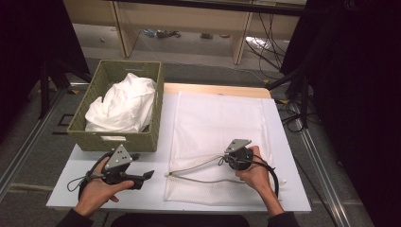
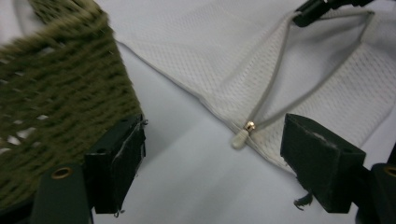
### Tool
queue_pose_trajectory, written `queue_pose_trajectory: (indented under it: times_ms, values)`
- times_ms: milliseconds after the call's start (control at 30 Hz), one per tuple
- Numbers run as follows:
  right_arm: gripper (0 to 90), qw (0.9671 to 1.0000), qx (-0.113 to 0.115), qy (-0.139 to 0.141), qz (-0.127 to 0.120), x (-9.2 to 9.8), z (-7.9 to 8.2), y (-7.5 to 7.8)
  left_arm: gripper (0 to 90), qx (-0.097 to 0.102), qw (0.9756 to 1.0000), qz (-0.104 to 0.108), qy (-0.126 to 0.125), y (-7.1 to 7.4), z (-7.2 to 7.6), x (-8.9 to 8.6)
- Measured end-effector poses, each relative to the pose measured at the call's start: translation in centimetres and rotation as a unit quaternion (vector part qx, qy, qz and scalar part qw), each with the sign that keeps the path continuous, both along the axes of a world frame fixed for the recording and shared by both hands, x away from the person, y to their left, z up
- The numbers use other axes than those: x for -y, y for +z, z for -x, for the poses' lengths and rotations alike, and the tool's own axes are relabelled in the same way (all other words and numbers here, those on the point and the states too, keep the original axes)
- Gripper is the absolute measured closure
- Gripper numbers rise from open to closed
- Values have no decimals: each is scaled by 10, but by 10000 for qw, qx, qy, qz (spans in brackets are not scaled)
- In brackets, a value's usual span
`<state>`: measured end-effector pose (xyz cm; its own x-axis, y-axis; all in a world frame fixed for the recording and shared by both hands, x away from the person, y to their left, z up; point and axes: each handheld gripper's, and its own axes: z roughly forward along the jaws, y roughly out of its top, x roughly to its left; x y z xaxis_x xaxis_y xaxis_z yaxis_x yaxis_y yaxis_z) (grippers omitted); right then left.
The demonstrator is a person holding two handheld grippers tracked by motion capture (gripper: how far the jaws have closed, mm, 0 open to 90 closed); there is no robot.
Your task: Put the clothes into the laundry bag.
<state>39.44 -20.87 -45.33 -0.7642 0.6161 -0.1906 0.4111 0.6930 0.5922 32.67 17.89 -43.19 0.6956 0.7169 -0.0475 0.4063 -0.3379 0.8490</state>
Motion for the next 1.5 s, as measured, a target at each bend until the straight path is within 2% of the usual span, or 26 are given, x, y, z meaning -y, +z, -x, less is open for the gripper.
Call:
queue_pose_trajectory:
  times_ms: [33,100,167,233,300,333,367,433,467,600,633,667,700,833,867,933,1033,1133,1167,1200,1300,1367,1400,1433,1467,1500]
  values:
    - [894,9996,170,205,90,2,-3,4,217,41,10000,7,30,5,-2,-3]
    - [896,9992,342,170,-117,4,-1,14,229,272,9993,-7,275,18,-8,-11]
    - [897,9989,383,171,-196,4,-1,16,229,269,9992,-16,310,23,-12,-15]
    - [897,9984,471,222,-224,4,0,22,229,266,9985,58,479,33,-21,-23]
    - [897,9979,552,238,-248,3,-1,28,227,216,9981,20,575,41,-30,-29]
    - [897,9973,633,241,-285,3,-2,34,226,244,9972,-20,710,50,-43,-35]
    - [897,9973,633,241,-285,3,-2,34,225,244,9972,-20,710,50,-43,-35]
    - [897,9971,674,173,-318,2,-3,43,219,287,9955,-126,898,66,-62,-44]
    - [897,9965,743,262,-273,3,-4,45,218,287,9955,-126,898,66,-62,-44]
    - [897,9957,849,284,-241,1,-4,56,206,211,9923,-418,1145,82,-95,-55]
    - [897,9957,849,284,-241,1,-4,56,206,152,9914,-641,1131,84,-102,-59]
    - [897,9952,901,297,-235,2,-5,60,198,-29,9904,-686,1201,85,-119,-63]
    - [897,9952,901,297,-235,2,-5,60,198,-29,9904,-686,1201,85,-119,-63]
    - [897,9946,974,299,-220,2,-5,64,198,-152,9870,-815,1378,80,-149,-64]
    - [896,9945,968,344,-210,2,-4,65,197,-232,9850,-868,1475,76,-163,-65]
    - [897,9945,970,346,-213,2,-4,66,187,-289,9846,-760,1548,73,-170,-65]
    - [897,9945,962,358,-213,3,-4,66,186,-353,9830,-763,1629,67,-185,-66]
    - [897,9947,949,352,-194,1,-4,65,168,-402,9812,-940,1639,55,-200,-65]
    - [896,9943,974,407,-144,1,-5,63,166,-600,9808,-826,1663,46,-209,-63]
    - [896,9943,974,407,-144,1,-5,63,167,-600,9808,-826,1663,46,-209,-63]
    - [897,9951,902,394,-127,-1,-4,61,158,-704,9748,-1052,1838,37,-217,-55]
    - [896,9950,895,431,-126,-2,-4,60,153,-705,9751,-1222,1709,33,-218,-46]
    - [896,9951,887,428,-128,-2,-4,60,148,-688,9734,-1342,1724,31,-219,-43]
    - [896,9951,885,427,-125,-2,-4,60,151,-698,9704,-1456,1796,30,-220,-42]
    - [896,9950,888,438,-117,-2,-3,60,154,-771,9644,-1558,1995,26,-224,-44]
    - [896,9950,888,438,-117,-2,-3,60,152,-771,9644,-1558,1995,26,-224,-44]
